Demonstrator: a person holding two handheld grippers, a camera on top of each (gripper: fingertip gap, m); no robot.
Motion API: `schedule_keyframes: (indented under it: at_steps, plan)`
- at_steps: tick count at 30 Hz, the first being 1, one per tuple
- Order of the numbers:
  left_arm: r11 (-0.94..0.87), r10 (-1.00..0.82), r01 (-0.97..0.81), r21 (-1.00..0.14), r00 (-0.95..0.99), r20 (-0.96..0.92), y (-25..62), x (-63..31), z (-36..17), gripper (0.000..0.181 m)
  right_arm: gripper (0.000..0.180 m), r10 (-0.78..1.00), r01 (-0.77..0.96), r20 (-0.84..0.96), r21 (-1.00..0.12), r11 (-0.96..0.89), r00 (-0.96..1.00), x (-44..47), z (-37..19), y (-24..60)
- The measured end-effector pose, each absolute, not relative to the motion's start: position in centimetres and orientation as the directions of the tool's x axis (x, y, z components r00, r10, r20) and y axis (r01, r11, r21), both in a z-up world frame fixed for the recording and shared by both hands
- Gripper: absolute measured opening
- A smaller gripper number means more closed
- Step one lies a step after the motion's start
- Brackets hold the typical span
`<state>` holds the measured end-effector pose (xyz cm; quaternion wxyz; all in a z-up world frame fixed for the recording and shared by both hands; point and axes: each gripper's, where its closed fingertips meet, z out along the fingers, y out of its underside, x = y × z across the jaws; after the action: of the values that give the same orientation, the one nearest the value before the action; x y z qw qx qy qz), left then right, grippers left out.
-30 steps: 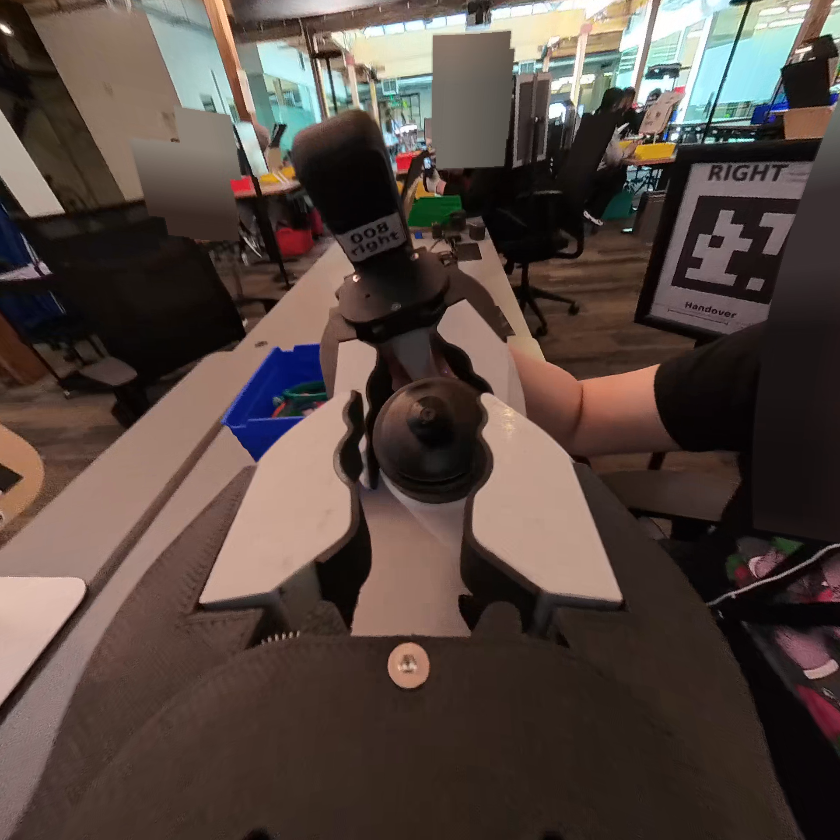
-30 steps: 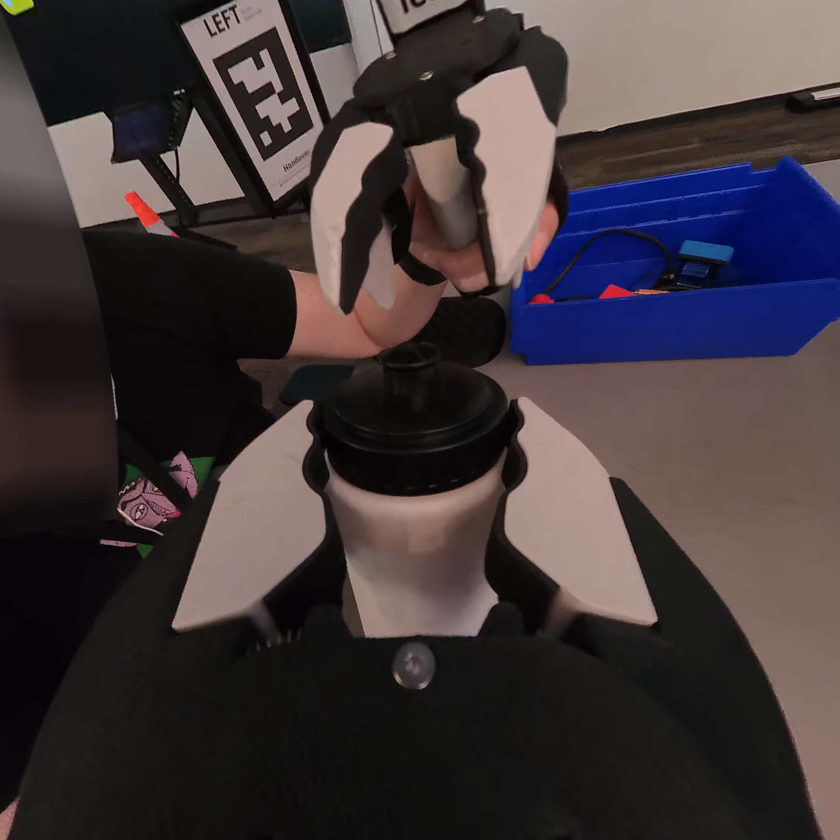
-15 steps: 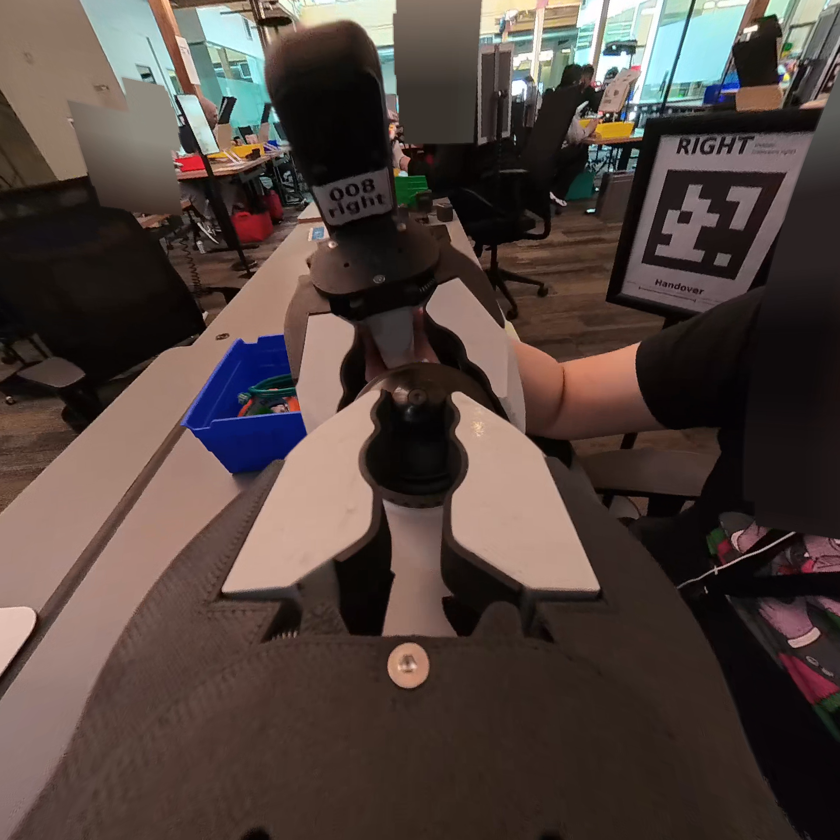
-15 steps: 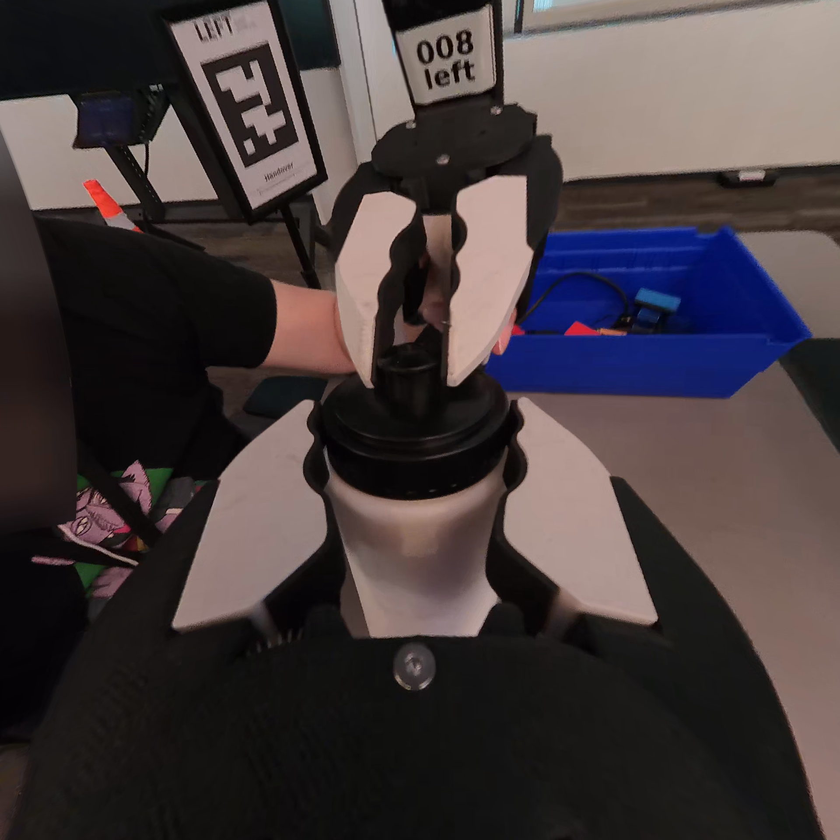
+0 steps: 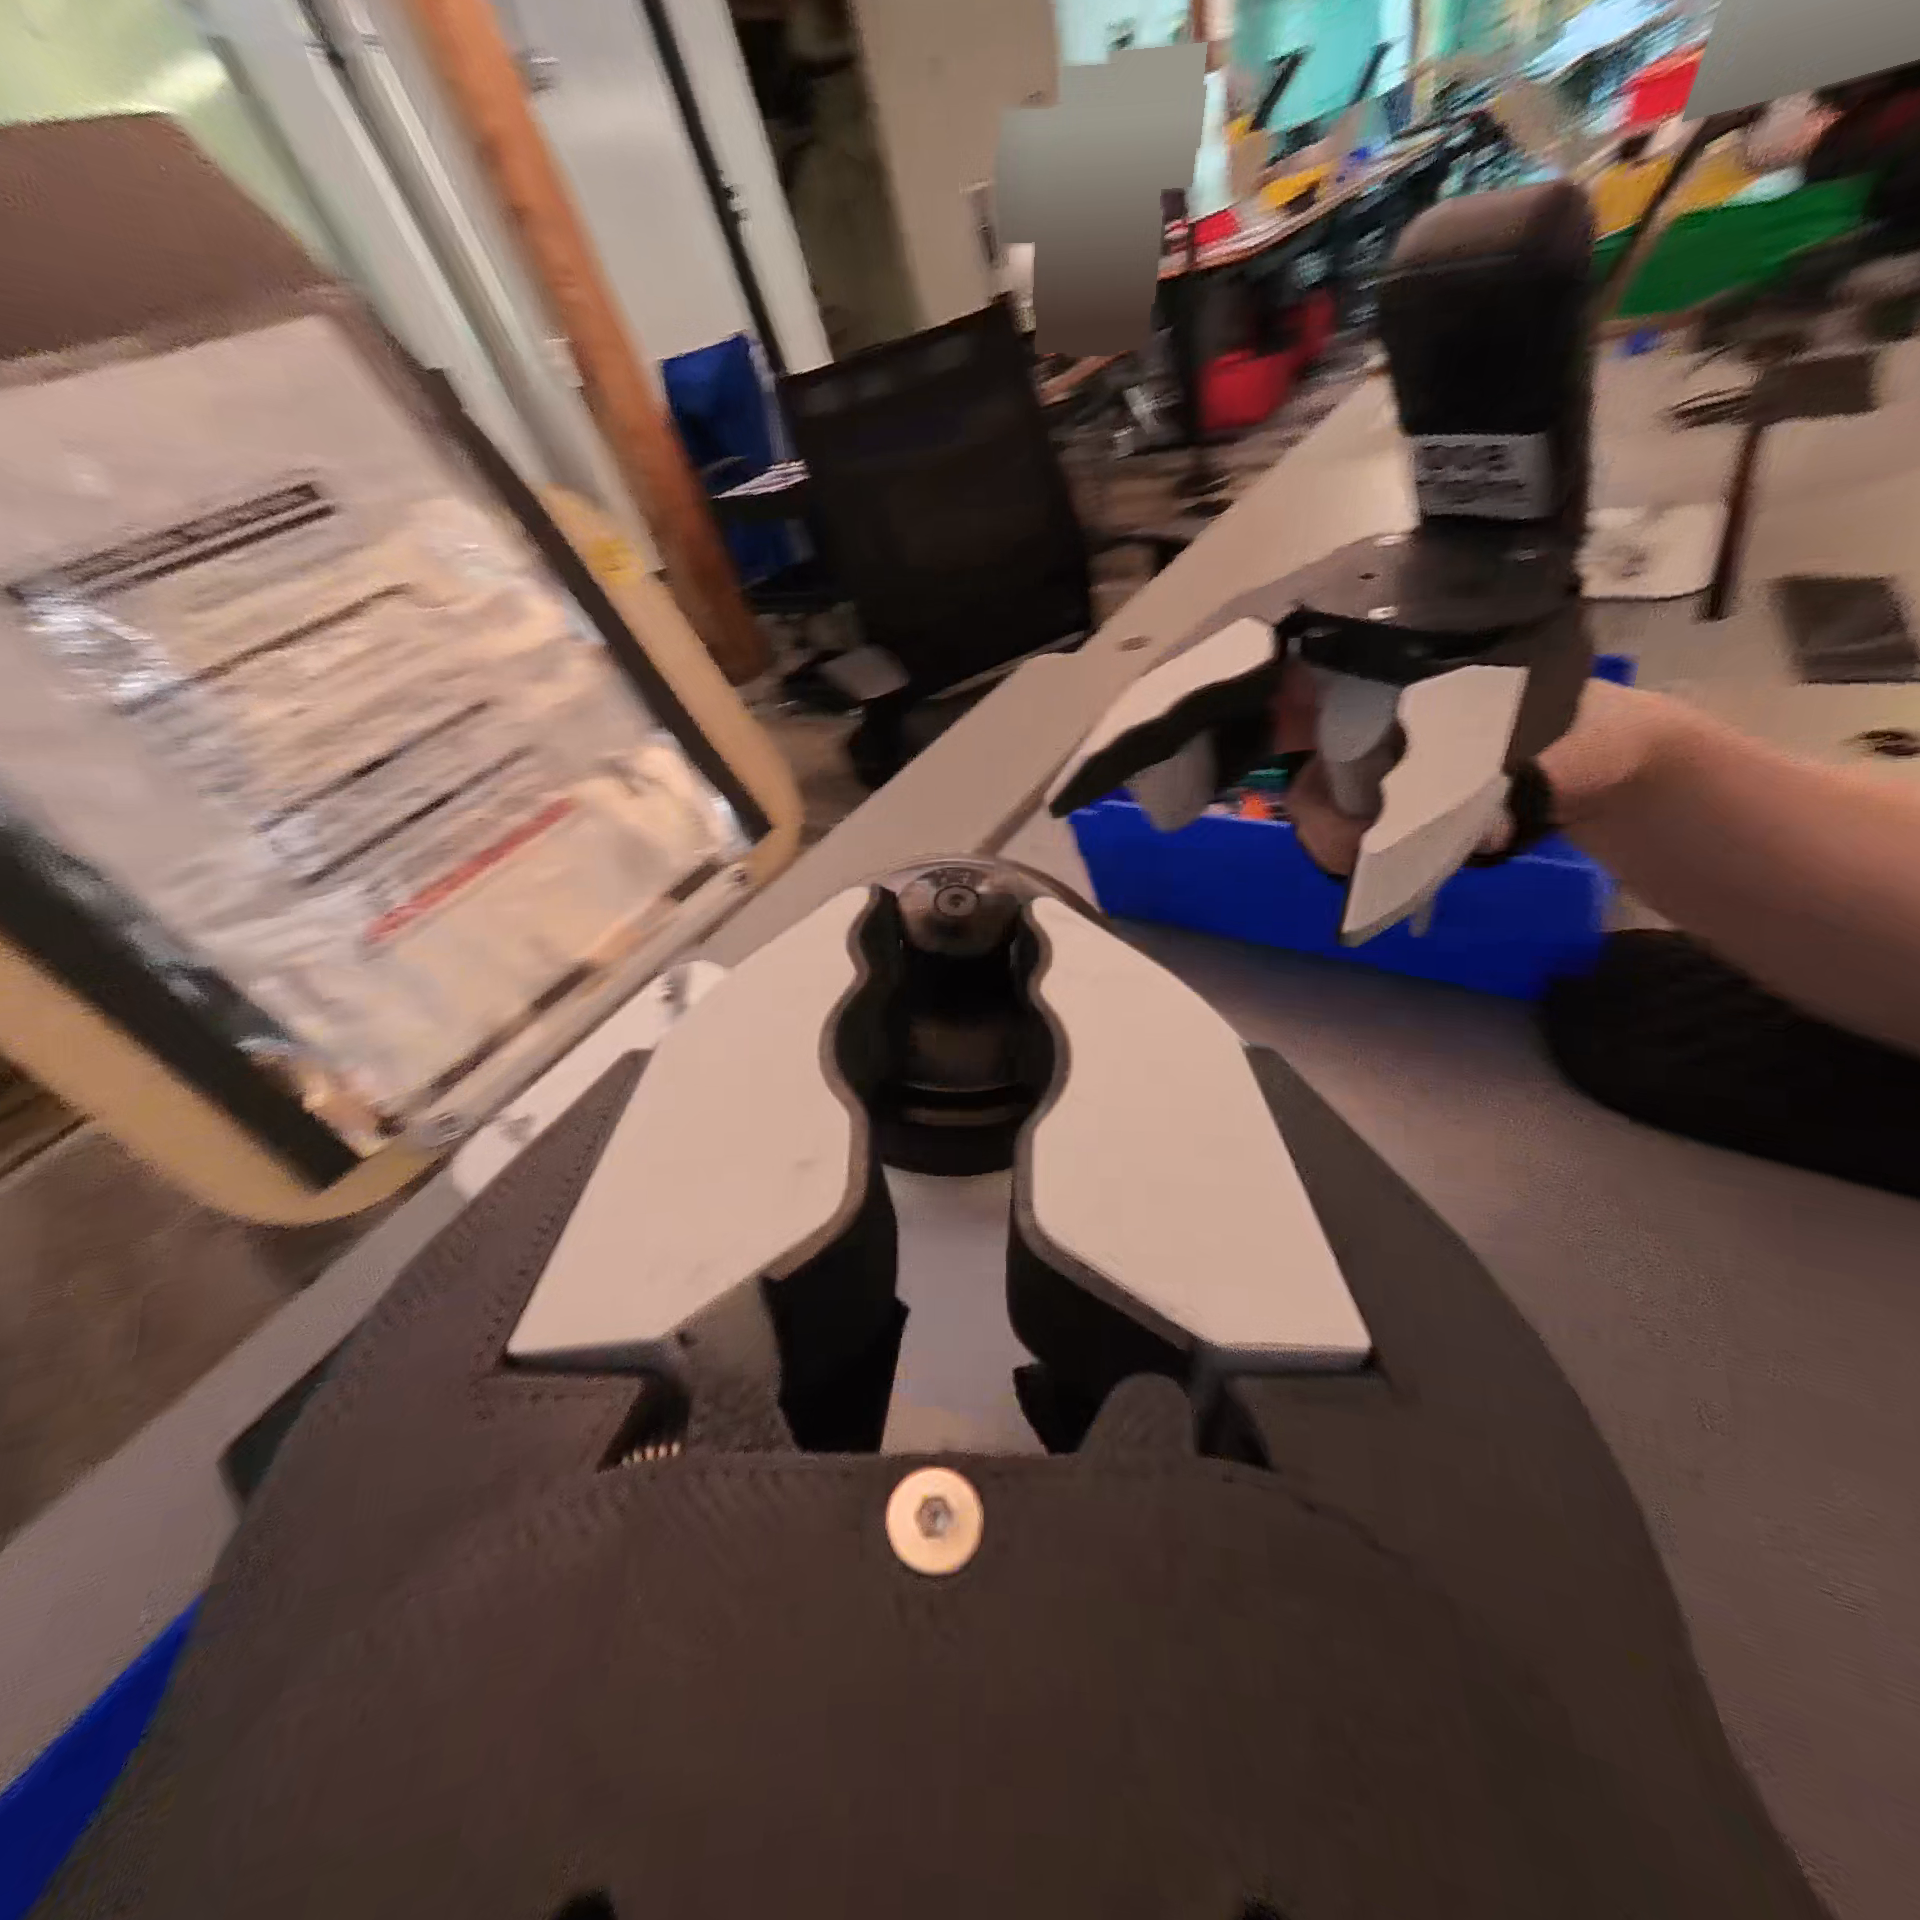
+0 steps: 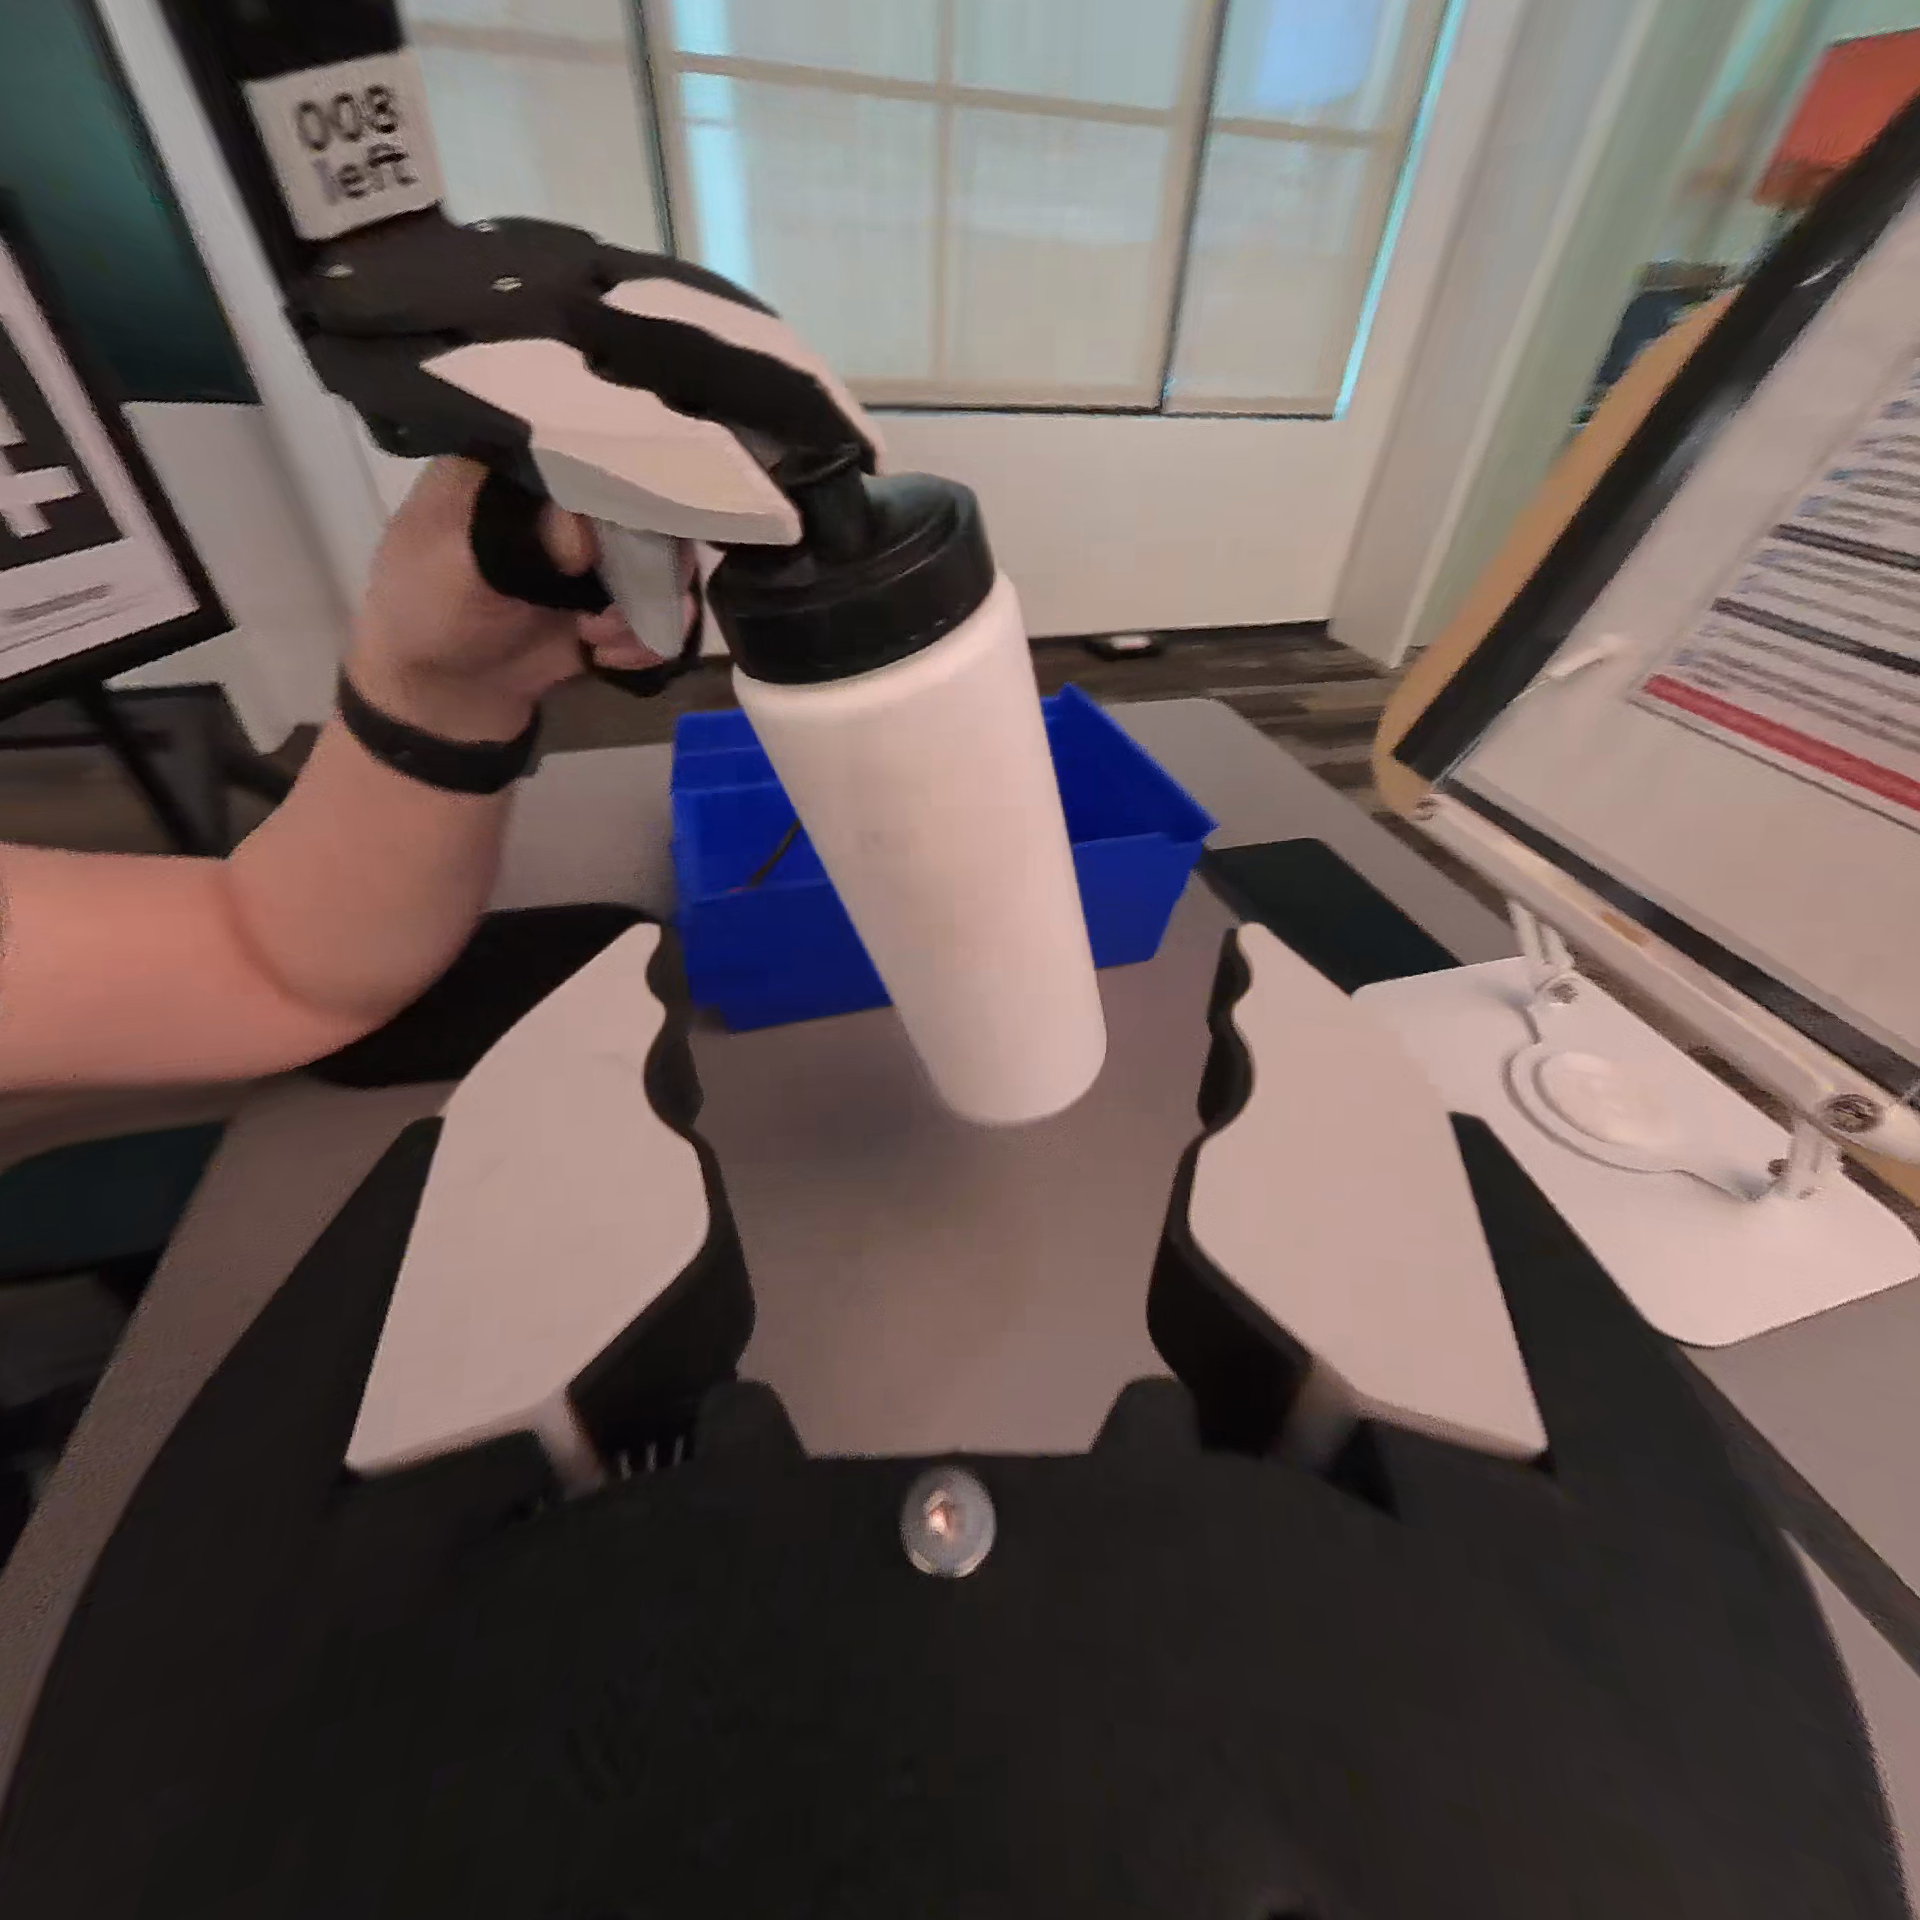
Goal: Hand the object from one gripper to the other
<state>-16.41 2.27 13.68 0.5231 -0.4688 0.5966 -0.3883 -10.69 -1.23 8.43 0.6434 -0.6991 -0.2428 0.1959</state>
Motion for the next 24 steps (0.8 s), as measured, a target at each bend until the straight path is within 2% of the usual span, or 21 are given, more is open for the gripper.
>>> schedule_keyframes:
  at_steps: [3, 6, 10, 17, 19, 21, 22, 23, 24]
  plan:
    - [0.291, -0.947, -0.183, -0.939, 0.083, -0.31, 3.8, -16.8, 13.9, 0.021, 0.099, 0.529, 0.06, 0.047, -0.998, -0.008, 0.847, -11.3, 8.3, 0.0]
    - [0.272, -0.952, -0.185, -0.944, 0.094, -0.293, 3.9, -16.5, 13.7, 0.021, 0.102, 0.454, 0.073, 0.087, -0.996, 0.048, 0.887, -12.5, 7.5, 1.1]
    - [0.254, -0.96, -0.203, -0.946, 0.067, -0.273, 2.9, -15.2, 12.6, 0.021, 0.104, 0.375, 0.056, 0.086, -0.994, 0.089, 0.923, -14.5, 5.1, 2.3]
    - [0.277, -0.961, -0.218, -0.936, -0.051, -0.273, -1.0, -13.0, 10.8, 0.021, 0.108, 0.335, -0.055, -0.025, -0.995, 0.083, 0.942, -14.8, 3.2, 2.9]
    - [0.286, -0.958, -0.184, -0.94, -0.087, -0.274, -2.1, -13.0, 11.1, 0.021, 0.091, 0.373, -0.073, -0.038, -0.994, 0.078, 0.927, -14.5, 3.4, 2.5]
    - [0.344, -0.939, -0.094, -0.934, -0.04, -0.342, -2.0, -13.5, 12.9, 0.022, 0.09, 0.391, -0.032, -0.002, -0.997, 0.071, 0.921, -14.4, 4.3, 2.2]
    - [0.364, -0.931, -0.036, -0.931, 0.026, -0.365, -1.6, -14.2, 14.3, 0.035, 0.09, 0.376, -0.011, 0.02, -0.997, 0.08, 0.926, -13.8, 4.9, 2.1]
    - [0.374, -0.924, 0.01, -0.927, 0.082, -0.372, -1.2, -15.0, 15.6, 0.055, 0.09, 0.376, -0.025, 0.015, -0.995, 0.1, 0.927, -13.1, 5.8, 1.8]
    - [0.374, -0.923, 0.032, -0.927, 0.113, -0.369, -0.8, -15.8, 16.5, 0.066, 0.089, 0.385, -0.082, -0.038, -0.992, 0.098, 0.922, -12.2, 6.5, 1.6]
